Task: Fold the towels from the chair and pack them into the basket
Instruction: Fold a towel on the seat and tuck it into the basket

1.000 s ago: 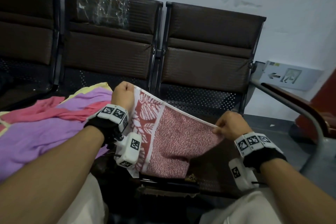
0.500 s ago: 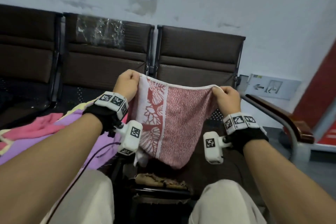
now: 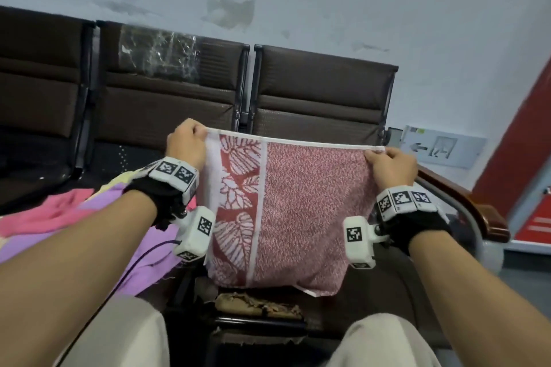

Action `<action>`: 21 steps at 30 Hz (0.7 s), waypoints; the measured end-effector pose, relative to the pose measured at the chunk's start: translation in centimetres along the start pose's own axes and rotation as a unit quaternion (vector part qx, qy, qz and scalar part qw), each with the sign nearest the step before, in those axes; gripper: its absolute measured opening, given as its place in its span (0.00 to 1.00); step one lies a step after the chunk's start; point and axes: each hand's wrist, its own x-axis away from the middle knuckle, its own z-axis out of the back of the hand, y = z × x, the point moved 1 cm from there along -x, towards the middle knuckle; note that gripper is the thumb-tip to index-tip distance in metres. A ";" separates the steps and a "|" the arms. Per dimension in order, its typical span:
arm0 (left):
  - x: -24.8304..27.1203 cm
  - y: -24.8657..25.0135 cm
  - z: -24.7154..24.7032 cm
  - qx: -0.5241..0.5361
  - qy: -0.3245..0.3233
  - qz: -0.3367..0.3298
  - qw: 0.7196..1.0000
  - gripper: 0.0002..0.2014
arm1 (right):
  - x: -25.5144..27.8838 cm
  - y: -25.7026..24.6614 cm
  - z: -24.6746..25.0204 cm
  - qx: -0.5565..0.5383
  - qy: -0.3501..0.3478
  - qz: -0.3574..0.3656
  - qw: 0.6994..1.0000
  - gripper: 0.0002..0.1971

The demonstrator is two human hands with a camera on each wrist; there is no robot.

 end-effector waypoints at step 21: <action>2.4 -7.7 -12.3 0.205 -0.206 0.124 0.949 0.06 | 4.1 6.6 -10.4 -0.255 -0.439 -0.164 0.846 0.09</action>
